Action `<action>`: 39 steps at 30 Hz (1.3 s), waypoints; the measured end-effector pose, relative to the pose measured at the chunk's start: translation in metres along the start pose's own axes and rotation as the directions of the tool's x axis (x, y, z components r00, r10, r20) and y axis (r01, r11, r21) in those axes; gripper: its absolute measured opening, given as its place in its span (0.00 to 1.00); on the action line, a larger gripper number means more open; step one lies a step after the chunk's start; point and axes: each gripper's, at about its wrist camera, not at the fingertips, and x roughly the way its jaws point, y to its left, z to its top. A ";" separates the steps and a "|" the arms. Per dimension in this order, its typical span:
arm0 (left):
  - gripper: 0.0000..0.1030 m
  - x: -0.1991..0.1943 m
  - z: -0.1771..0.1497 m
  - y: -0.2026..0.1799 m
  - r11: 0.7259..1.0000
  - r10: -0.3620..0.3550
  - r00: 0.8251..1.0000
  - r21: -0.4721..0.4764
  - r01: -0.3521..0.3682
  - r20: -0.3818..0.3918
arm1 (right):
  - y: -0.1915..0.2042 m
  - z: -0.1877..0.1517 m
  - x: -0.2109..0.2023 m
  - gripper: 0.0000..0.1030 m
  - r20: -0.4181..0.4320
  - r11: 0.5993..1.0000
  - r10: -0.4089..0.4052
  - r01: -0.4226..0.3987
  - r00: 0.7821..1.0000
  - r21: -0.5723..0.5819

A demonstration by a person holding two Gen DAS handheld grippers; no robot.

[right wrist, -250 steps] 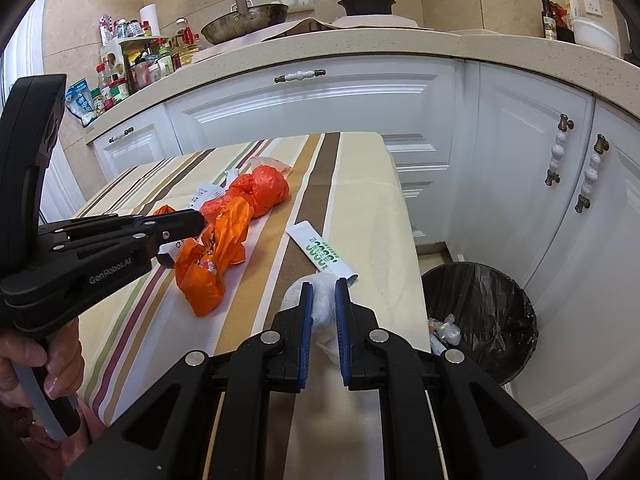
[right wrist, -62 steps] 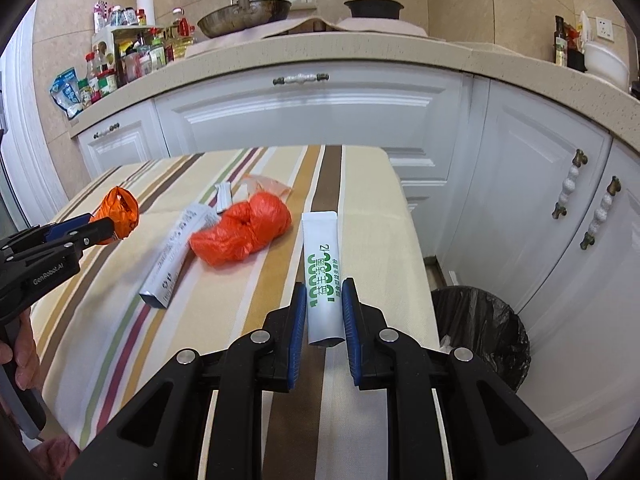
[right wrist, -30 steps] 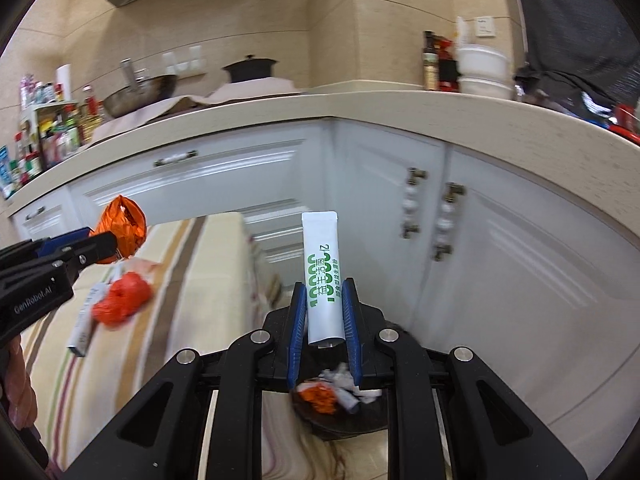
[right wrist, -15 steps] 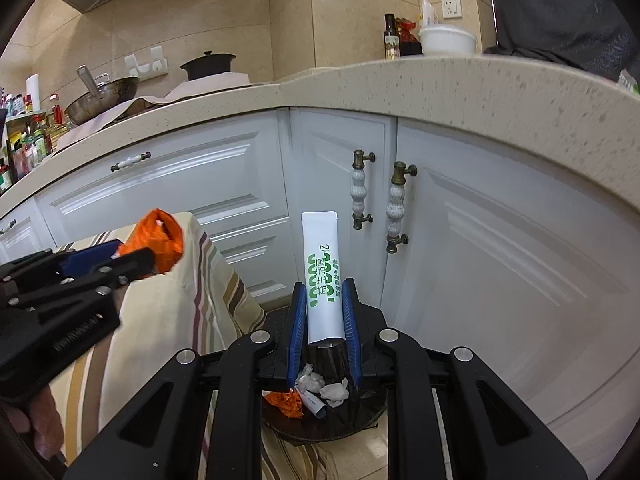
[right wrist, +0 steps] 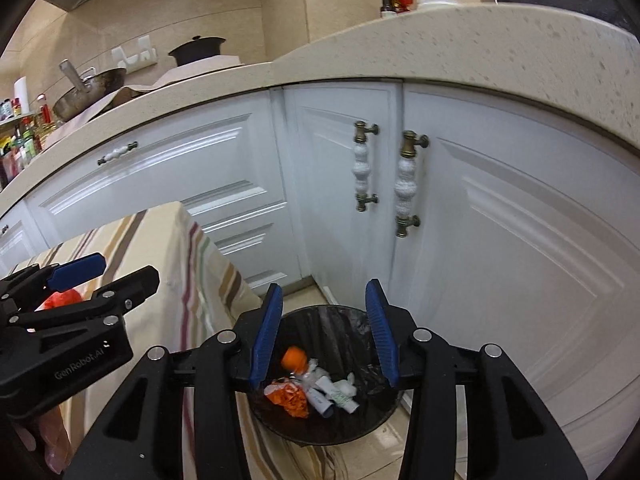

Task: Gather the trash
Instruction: 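Carry tube and orange bag over the black bin and open both grippers, then move both tools back over the table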

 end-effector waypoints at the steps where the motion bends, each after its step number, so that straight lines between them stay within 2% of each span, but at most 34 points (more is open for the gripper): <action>1: 0.67 -0.005 -0.001 0.007 1.000 0.009 1.000 -0.010 -0.009 0.003 | 0.003 0.001 -0.002 0.45 0.001 1.000 0.007 -0.007 1.000 0.000; 10: 0.70 -0.052 -0.021 0.085 0.984 0.139 0.990 -0.112 -0.136 0.021 | 0.066 0.008 -0.011 0.49 0.021 0.990 0.133 -0.132 0.991 -0.052; 16: 0.71 -0.088 -0.034 0.154 0.945 0.253 0.967 -0.220 -0.243 0.019 | 0.120 0.008 -0.013 0.50 0.008 0.968 0.226 -0.224 0.974 -0.110; 23: 0.71 -0.123 -0.055 0.214 0.895 0.353 0.936 -0.297 -0.332 0.018 | 0.179 0.005 -0.014 0.54 -0.019 0.938 0.294 -0.293 0.956 -0.186; 32: 0.71 -0.148 -0.080 0.271 0.833 0.431 0.902 -0.380 -0.402 -0.009 | 0.238 -0.005 -0.003 0.58 -0.071 0.906 0.337 -0.344 0.939 -0.246; 39: 0.71 -0.152 -0.096 0.300 0.797 0.461 0.886 -0.417 -0.437 -0.047 | 0.264 -0.013 0.014 0.62 -0.105 0.902 0.322 -0.339 0.941 -0.266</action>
